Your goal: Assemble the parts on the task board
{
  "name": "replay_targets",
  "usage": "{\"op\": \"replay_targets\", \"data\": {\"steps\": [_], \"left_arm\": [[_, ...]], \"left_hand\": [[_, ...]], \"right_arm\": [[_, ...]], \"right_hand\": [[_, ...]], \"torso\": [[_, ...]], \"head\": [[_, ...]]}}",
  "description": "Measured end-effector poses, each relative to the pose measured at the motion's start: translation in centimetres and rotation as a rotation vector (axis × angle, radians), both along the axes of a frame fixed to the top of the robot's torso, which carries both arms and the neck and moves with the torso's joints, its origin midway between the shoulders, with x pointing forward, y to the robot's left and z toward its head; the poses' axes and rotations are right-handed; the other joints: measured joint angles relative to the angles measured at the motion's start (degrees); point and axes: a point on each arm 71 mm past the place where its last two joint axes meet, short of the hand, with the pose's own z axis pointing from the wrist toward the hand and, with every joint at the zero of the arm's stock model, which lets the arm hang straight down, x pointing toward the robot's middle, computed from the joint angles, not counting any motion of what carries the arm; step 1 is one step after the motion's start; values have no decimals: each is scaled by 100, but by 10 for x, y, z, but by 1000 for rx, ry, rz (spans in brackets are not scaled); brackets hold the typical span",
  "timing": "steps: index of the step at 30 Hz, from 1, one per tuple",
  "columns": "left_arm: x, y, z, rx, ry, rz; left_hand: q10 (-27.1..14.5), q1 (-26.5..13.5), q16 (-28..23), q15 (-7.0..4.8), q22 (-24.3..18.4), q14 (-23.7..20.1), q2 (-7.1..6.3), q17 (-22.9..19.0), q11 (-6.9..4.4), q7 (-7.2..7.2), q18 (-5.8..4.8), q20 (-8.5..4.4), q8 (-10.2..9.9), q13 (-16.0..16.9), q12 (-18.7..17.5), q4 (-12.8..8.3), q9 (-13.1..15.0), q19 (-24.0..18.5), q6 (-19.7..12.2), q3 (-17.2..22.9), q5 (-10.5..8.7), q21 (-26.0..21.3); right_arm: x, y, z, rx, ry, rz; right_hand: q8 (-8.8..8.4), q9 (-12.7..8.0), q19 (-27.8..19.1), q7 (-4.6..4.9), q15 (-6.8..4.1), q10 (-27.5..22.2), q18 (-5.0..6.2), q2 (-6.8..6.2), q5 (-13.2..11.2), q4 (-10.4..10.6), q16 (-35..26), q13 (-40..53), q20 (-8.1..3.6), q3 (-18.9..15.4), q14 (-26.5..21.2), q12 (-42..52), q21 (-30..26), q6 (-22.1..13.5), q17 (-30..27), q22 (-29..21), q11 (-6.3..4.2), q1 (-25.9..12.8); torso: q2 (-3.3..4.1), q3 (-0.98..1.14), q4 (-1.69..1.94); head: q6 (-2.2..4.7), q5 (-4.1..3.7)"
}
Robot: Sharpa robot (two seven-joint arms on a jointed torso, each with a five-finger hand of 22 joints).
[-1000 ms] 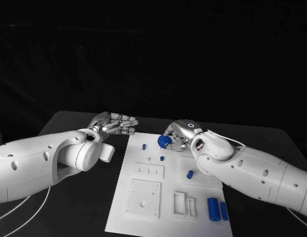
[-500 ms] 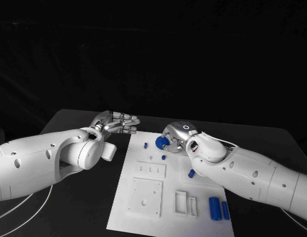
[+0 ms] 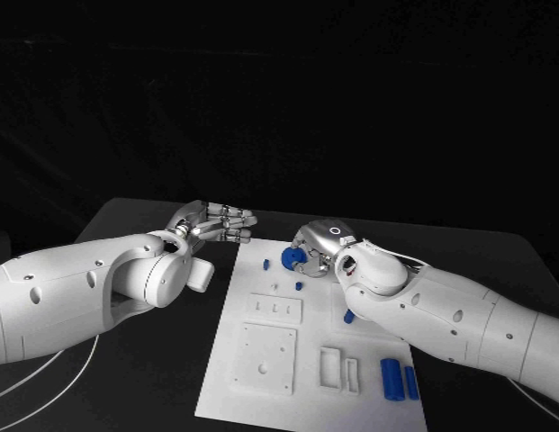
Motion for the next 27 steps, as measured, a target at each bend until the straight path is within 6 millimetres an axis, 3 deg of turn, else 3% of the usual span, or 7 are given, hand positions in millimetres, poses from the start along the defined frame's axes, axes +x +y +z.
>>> {"op": "replay_targets", "data": {"steps": [9, 27], "left_arm": [[0, 0, 0, 0, 0, 0], [0, 1, 0, 1, 1, 3]], "left_hand": [[0, 0, 0, 0, 0, 0, 0, 0, 0, 0, 0, 0, 0, 0, 0, 0, 0, 0, 0, 0, 0, 0], [0, 0, 0, 0, 1, 0, 0, 0, 0, 0, 0, 0, 0, 0, 0, 0, 0, 0, 0, 0, 0, 0]], "right_arm": [[-5, 5, -5, -8, 11, 22], [-6, -4, -10, -21, 25, 5]], "right_hand": [[33, 3, 0, 1, 0, -21, 0, 7, -9, 11, 0, -8, 0, -67, 0, -1, 0, -1, -5, 0, 22, 7], [27, 1, 0, -1, 0, -34, 1, -11, -55, 21, -43, -52, 0, -90, 0, -45, -33, -2, -22, 0, 34, 36]], "torso": [[-2, -1, -7], [-2, 8, -10]], "head": [[-14, 7], [-5, 13]]}}
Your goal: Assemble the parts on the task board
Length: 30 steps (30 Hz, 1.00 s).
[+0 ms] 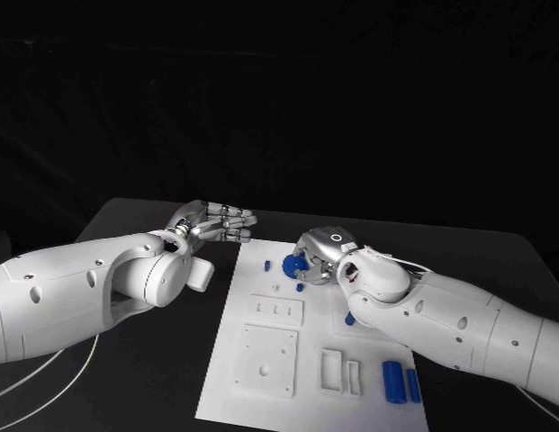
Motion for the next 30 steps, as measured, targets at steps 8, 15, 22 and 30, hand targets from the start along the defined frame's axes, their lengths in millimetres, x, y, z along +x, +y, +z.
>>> {"op": "replay_targets", "data": {"steps": [8, 15, 22, 30], "left_arm": [[0, 0, 0, 0, 0, 0], [0, 0, 0, 0, 0, 1], [0, 2, 0, 1, 0, 4], [0, 5, 0, 2, 0, 11]], "left_hand": [[0, 0, 0, -20, 0, -20, 0, 0, 0, 13, 0, 0, 0, 0, 0, 0, 0, 0, -13, 0, 0, 0], [0, 0, 0, -21, 0, -20, 0, 0, 0, 20, 0, 0, 0, 0, 0, 0, 0, 0, -20, 0, 0, 0], [0, 0, 0, -20, 0, -20, 0, 0, 0, 20, 0, 0, 0, 0, 0, 0, 0, 0, -20, 0, 0, 0], [0, 0, 0, -20, 0, -20, 0, 0, 0, 20, 1, 0, 0, 0, 0, 0, 0, 0, -20, 0, 0, 0]], "right_arm": [[1, -4, -7, 0, 15, -13], [3, -9, -7, 25, 29, -23], [-1, -25, 1, 103, 13, -20], [-3, -79, 35, 242, -42, -44]], "right_hand": [[18, 36, 9, 51, -75, -118, -1, 25, -528, 436, 0, -149, -57, -963, -11, -128, -21, -1100, 76, 0, -70, 67], [18, 28, 1, 60, -75, -110, -1, -5, -383, 1072, 0, -105, -65, -1606, -11, -127, 79, -1098, 225, 0, -78, 98], [18, 29, 1, 92, -54, -50, -1, 1, -299, 1140, 52, -59, -64, -1616, 10, -60, 165, -695, 286, 0, -33, 151], [18, 29, 13, 139, -21, -60, 0, 35, -292, 943, 52, -53, -7, -1562, 18, -39, 190, -506, 286, 0, 57, 276]], "torso": [[1, -2, -3], [1, -5, 3], [-1, -3, -8], [-15, 15, -62]], "head": [[11, -26], [7, -42], [7, -70], [46, -146]]}}
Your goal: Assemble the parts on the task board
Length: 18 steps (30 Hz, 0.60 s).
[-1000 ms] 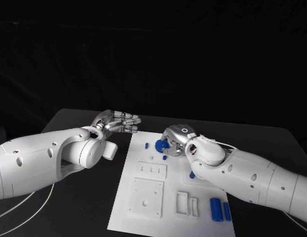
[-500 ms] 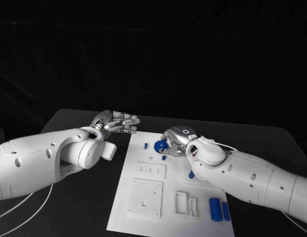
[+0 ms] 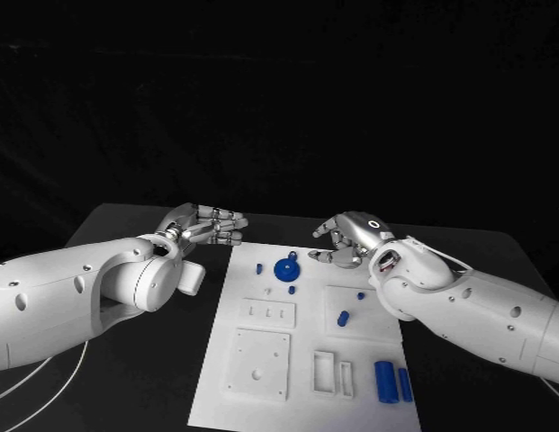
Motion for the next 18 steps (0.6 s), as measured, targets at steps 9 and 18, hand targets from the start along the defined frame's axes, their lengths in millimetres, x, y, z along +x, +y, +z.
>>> {"op": "replay_targets", "data": {"steps": [9, 18], "left_arm": [[1, 3, 0, 1, -1, 7], [2, 4, 0, 1, 0, 4]], "left_hand": [[0, 0, 0, 0, 0, 0, 0, 0, 0, 0, 0, 0, 0, 4, 0, 0, 0, 0, 0, 0, -25, 0], [113, 0, 0, -61, 0, 61, 0, 0, -54, 0, 0, 0, 0, 4, 0, 0, 0, 0, 0, 0, -25, 0]], "right_arm": [[4, -74, 10, 72, 44, -66], [7, -116, -5, 83, 129, -98]], "right_hand": [[0, 0, 8, -2, 20, -20, 1, 180, -31, -537, 0, -39, 8, -173, -20, 0, 0, 44, -8, 4, 21, 360], [0, 1, 8, -4, 20, -41, 0, 222, 36, -870, -1, -59, 8, -161, -20, -1, 0, 52, -6, 4, 0, 402]], "torso": [[-25, 50, -113], [-34, 113, -181]], "head": [[27, -84], [25, -169]]}}
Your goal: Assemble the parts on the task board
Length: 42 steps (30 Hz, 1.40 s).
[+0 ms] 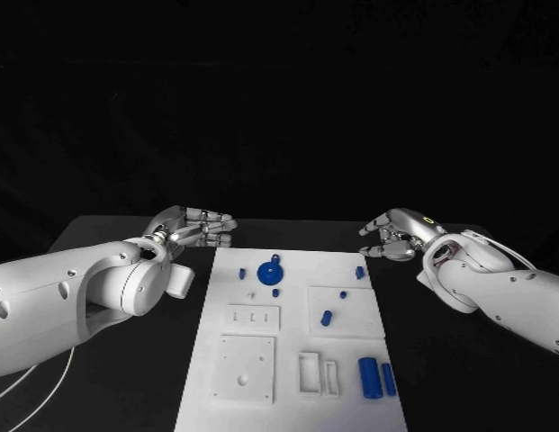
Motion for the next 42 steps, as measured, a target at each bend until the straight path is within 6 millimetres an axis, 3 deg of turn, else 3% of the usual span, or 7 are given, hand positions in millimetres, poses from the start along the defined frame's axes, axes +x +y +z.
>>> {"op": "replay_targets", "data": {"steps": [6, 10, 16, 18, 19, 23, 42], "left_arm": [[0, 0, 0, 0, 1, -3], [0, 2, 0, 0, 1, -2], [0, 4, -1, 2, 2, 0], [0, 5, -1, 2, 2, 1], [0, 5, -1, 2, 2, 2], [0, 6, -1, 3, 2, 2], [0, 7, -2, 6, 2, 0]], "left_hand": [[0, 0, 0, 0, 0, 0, 0, 0, 0, 0, 0, 0, 0, 0, 0, 0, 0, 0, 0, 0, 0, 0], [0, 0, 0, 0, 0, 0, 0, 0, 0, 0, 0, 0, 0, 0, 0, 0, 0, 0, 0, 0, 0, 0], [0, 0, 0, 0, 0, 0, 0, 0, 0, 0, 0, -22, 0, -1, 0, 0, 0, -22, 0, 0, 0, 0], [0, 0, 0, 0, 0, 0, 0, 0, 0, 0, 0, -22, 0, -1, 0, 0, 0, -22, 0, 0, 0, 0], [0, 0, 0, 0, 0, 0, 0, 0, 0, 0, 0, -22, 0, -1, 0, 0, 0, -22, 0, 0, 0, 0], [0, 0, 0, 0, 0, 0, 0, 0, 0, 0, 0, -21, 0, -1, 0, 0, 0, -22, 0, 0, 0, 0], [-1, 0, 0, 0, 0, 0, 0, 0, 0, 0, 0, -21, 0, -2, 0, 0, 0, -21, 0, 0, 0, 0]], "right_arm": [[-3, -10, -16, 1, 55, 10], [-6, -11, -27, 3, 88, 25], [-10, -14, -37, 5, 123, 39], [-10, -15, -40, 7, 132, 42], [-10, -16, -41, 7, 136, 43], [-12, -16, -46, 11, 153, 47], [-10, -10, -58, 22, 166, 52]], "right_hand": [[0, 0, 0, 0, 0, -54, 1, 0, 90, -42, -49, -41, 0, -218, 0, -61, -5, 0, -1, 0, 11, 0], [0, 0, 0, 5, 0, -73, 0, 7, 203, -74, -90, -68, 0, -282, -1, -89, -67, -55, -40, -1, 10, 54], [0, 0, 0, 11, 0, -124, 0, 21, 920, -316, -118, -87, 0, -71, -1, -121, -67, -62, -55, -1, -1, 95], [0, 1, 0, 11, 0, -124, 0, -1, 999, -413, -118, -93, 0, 6, -1, -138, -90, -63, -56, -1, -1, 51], [0, 0, 0, 9, 0, -124, 0, 16, 999, -602, -118, -93, 0, 83, -1, -138, -90, -64, -55, -1, -1, -98], [0, 1, 0, -4, 0, -125, 0, 48, 848, -690, -118, -93, 0, 49, -1, -138, -90, -86, -49, -1, -2, -154], [0, 1, -3, 10, 0, -124, 0, 63, 356, -443, -118, -92, 2, -179, -1, -138, -90, -102, -16, -2, -1, -138]], "torso": [[-2, 34, -21], [-2, 35, -24], [-3, 20, -24], [-4, 18, -23], [-4, 15, -23], [-8, 8, -24], [-24, -9, -13]], "head": [[-25, -37], [-40, -51], [-80, -76], [-86, -83], [-88, -86], [-103, -98], [-154, -129]]}}
